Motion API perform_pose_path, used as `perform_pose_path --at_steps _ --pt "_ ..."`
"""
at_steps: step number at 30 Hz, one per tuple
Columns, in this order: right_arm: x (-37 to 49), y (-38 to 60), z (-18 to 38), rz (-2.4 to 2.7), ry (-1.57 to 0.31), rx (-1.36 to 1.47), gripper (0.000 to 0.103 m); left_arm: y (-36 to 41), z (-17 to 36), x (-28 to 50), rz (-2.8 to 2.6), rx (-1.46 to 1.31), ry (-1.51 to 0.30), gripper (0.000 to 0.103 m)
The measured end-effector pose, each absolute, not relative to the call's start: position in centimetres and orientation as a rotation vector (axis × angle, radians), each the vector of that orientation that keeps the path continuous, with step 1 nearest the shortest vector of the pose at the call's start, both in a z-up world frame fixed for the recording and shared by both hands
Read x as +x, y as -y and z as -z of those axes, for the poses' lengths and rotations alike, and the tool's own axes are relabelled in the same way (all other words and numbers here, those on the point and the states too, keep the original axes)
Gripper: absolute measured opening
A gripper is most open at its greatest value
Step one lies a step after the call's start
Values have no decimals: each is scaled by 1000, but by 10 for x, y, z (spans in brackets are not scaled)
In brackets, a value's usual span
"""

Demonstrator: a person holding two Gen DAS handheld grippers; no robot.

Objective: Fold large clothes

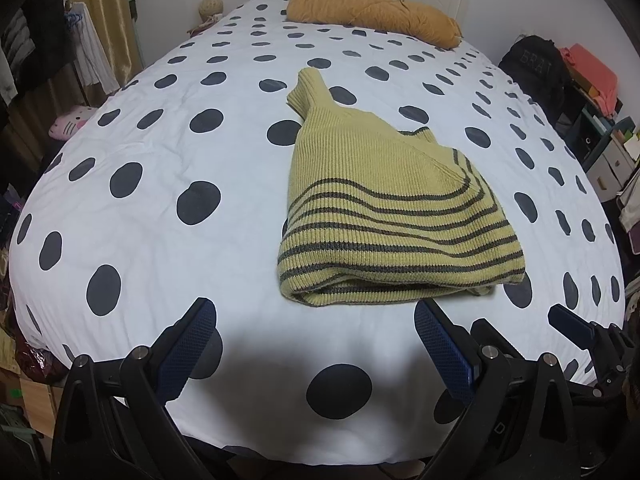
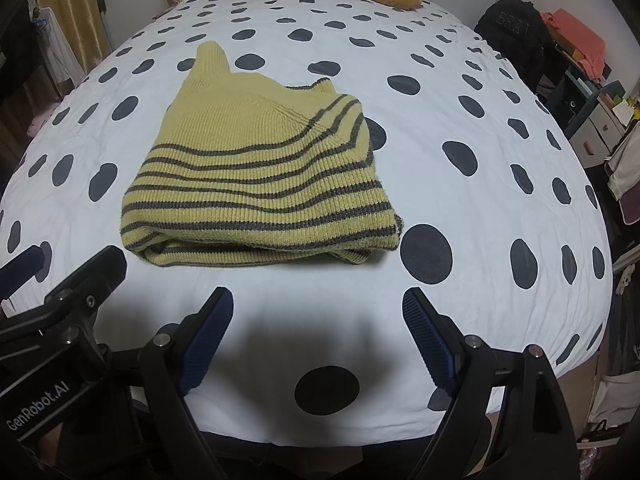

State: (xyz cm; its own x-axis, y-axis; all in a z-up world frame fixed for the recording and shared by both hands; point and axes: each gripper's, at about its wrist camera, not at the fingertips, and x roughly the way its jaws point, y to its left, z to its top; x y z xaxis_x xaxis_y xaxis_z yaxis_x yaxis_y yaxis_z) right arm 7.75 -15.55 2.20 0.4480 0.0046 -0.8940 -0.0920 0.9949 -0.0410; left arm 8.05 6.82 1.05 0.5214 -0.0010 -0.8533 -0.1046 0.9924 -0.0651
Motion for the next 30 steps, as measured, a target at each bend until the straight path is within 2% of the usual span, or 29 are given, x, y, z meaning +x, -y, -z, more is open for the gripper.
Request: perform_pose_path --at_steps 30 --pt "79 160 -16 -62 -1123 -71 87 -65 -13 78 -68 -92 -999 100"
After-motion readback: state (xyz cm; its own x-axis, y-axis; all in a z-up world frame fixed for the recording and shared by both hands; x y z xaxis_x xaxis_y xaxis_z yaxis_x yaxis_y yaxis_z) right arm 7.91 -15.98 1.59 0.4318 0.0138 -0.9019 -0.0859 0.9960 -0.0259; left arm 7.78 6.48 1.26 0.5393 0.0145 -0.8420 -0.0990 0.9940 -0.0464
